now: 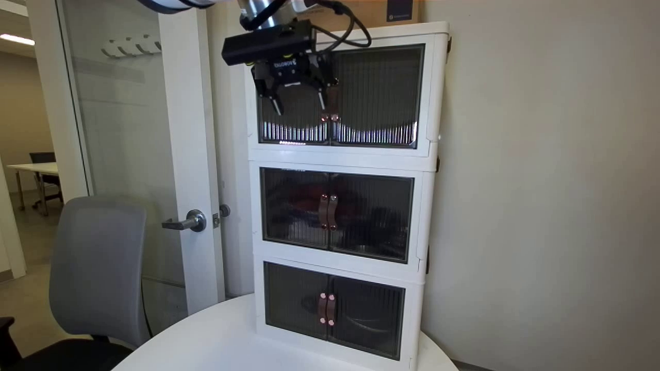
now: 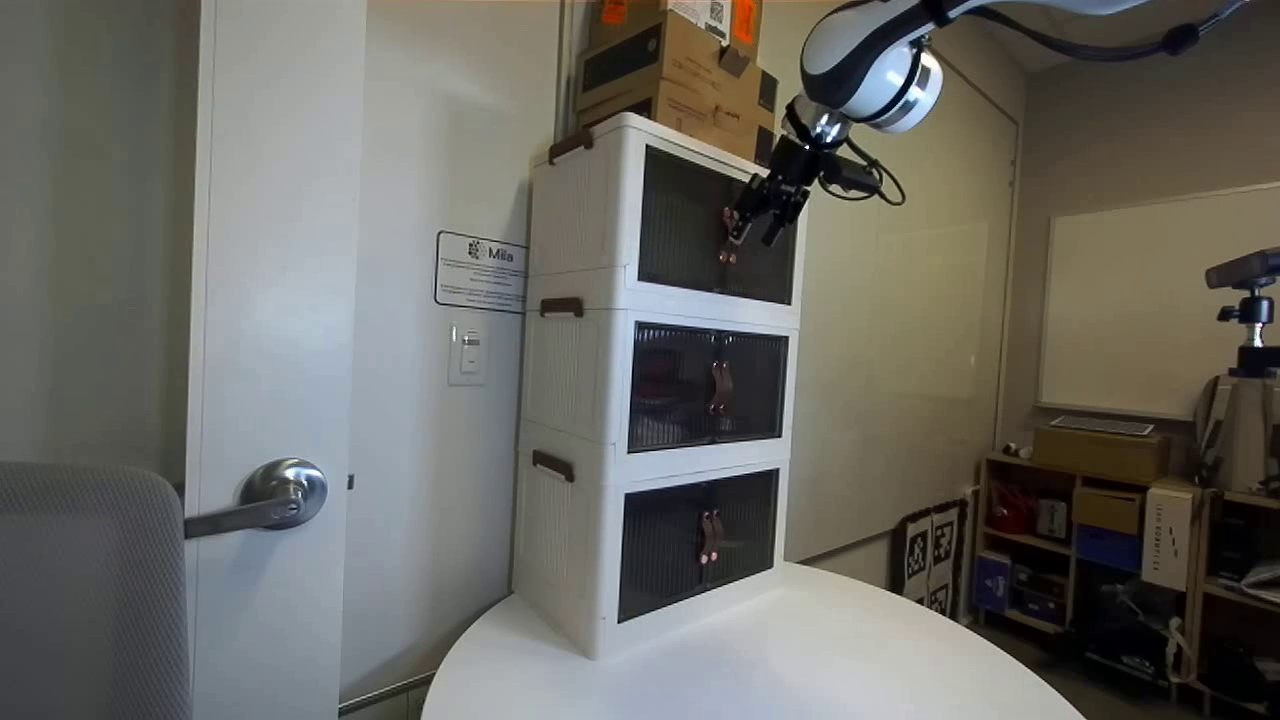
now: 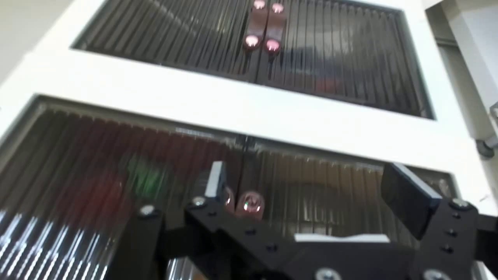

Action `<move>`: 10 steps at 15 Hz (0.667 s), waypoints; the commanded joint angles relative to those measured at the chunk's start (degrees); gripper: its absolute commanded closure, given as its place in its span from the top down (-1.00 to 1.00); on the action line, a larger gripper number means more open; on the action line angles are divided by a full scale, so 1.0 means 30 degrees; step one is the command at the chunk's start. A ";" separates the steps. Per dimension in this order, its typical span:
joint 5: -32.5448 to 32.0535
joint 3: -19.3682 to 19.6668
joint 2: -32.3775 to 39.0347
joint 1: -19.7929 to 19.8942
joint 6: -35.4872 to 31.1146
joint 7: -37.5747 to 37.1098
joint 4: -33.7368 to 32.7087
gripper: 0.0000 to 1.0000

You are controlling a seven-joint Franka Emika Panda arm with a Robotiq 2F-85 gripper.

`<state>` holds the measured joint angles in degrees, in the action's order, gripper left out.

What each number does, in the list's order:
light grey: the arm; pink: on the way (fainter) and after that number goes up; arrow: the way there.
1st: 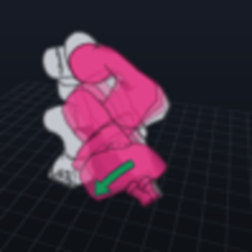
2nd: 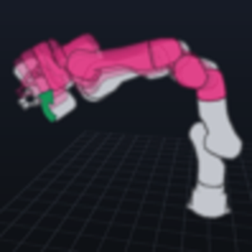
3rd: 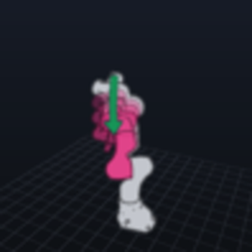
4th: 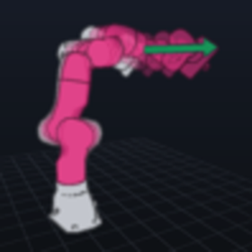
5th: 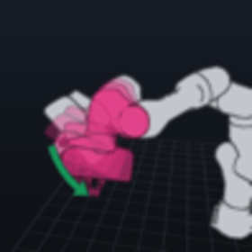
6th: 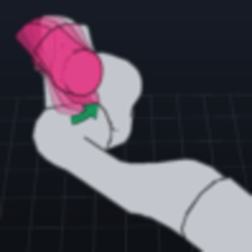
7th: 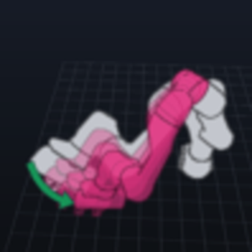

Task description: Close the top left and right cabinet doors

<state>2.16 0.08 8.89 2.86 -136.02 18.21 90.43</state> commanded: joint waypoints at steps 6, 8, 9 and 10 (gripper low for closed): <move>-0.2095 -0.0631 -0.6039 -0.1279 0.3848 -0.6833 0.8126 1.00; -0.1433 -0.0958 -0.7178 -0.1512 0.4589 -0.7838 0.9409 1.00; -0.1205 -0.1073 -0.7817 -0.1572 0.4807 -0.8435 1.0053 1.00; -0.0952 -0.1179 -0.8404 -0.1644 0.5097 -0.8893 1.0578 1.00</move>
<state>-2.81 -2.88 -9.41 -1.48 -122.88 -4.37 115.66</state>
